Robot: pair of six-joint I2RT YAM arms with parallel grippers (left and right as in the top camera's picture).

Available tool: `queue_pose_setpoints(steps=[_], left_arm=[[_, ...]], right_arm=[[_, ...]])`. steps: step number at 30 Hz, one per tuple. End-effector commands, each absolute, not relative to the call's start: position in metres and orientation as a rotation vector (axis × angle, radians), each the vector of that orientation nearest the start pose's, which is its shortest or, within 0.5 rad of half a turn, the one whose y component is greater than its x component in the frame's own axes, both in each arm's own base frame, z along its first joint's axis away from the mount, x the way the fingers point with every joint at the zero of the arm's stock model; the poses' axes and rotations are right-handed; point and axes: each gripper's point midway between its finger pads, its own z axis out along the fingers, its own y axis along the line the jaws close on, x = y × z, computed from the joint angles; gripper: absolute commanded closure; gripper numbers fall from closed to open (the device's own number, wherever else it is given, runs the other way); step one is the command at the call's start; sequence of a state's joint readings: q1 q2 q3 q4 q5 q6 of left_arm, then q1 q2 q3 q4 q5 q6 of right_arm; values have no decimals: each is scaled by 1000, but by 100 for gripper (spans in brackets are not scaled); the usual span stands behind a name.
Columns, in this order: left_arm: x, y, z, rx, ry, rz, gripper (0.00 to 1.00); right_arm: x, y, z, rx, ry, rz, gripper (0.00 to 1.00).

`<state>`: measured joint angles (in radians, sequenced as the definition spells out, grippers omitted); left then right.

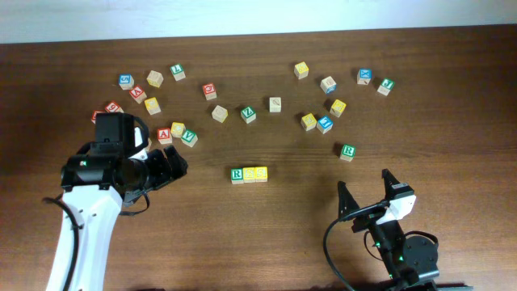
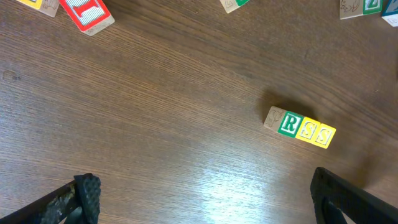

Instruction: Spell out RSS

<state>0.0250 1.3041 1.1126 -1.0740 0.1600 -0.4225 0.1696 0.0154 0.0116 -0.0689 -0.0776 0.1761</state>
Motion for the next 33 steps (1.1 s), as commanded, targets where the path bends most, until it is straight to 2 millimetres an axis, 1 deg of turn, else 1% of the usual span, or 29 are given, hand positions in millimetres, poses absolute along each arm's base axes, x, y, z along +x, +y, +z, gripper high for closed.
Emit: queue_pose_setpoints(steps=[1,5,9,15,21,33], left_arm=[[275,-19,150,-596,2786,-305,1],[275,-19,150,-596,2786,-305,1],[275,-19,150,-596,2786,-305,1],[275,-19,150,-596,2785,-306,1],[275,-19,150,-596,2786,-305,1],[275,-19,150,-596,2786,-305,1]], right_arm=[[241,47,156,-64,1652,256,2],[242,46,156,-149,1644,171,2],[243,38,155,-122,1648,121,2],[243,36,155,-114,1649,108,2],[245,23,155,-71,1651,70,2],[245,24,155,-70,1651,74,2]])
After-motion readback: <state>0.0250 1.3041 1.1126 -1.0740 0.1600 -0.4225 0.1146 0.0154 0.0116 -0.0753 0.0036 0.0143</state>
